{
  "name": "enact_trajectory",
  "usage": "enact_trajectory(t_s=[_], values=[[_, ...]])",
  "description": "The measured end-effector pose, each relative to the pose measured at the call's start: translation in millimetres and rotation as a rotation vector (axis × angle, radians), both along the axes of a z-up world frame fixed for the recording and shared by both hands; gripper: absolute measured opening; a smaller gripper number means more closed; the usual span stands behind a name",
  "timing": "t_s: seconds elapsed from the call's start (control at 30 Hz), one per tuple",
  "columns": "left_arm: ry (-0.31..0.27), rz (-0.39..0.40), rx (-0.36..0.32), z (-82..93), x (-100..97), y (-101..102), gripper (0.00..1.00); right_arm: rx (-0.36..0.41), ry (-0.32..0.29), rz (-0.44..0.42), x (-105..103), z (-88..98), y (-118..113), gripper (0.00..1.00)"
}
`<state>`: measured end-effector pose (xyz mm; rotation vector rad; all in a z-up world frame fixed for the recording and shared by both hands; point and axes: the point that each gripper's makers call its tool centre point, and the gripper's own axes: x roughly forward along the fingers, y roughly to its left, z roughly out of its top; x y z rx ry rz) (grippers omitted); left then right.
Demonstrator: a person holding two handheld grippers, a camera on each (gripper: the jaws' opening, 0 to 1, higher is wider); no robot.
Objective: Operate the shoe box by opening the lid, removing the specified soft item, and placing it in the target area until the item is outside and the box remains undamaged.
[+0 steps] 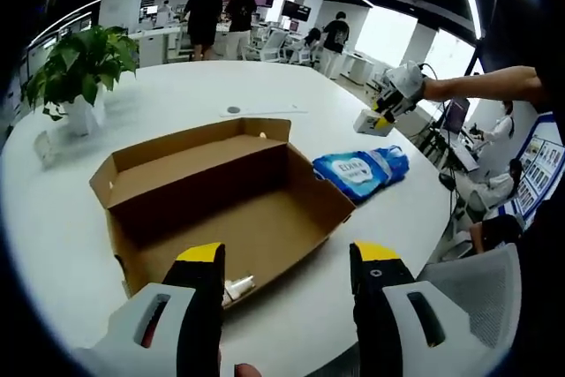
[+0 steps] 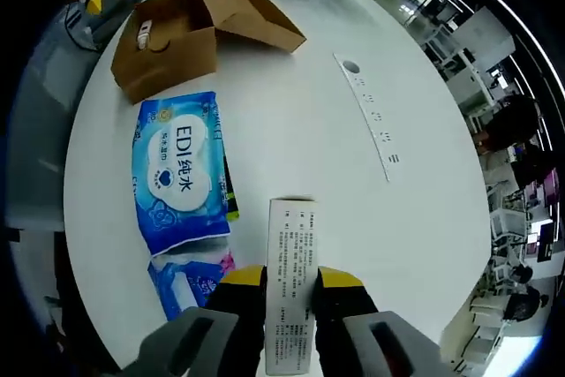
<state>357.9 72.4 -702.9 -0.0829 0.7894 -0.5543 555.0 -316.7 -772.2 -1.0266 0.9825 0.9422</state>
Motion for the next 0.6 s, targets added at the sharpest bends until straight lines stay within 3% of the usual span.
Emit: enact_trajectory(t_s=[0.6], values=[[0.024,0.011,0.023,-7.4,1.0,5.9,0.58,-0.039,0.055,0.054,-8.9,-40.4,-8.7,0.17]])
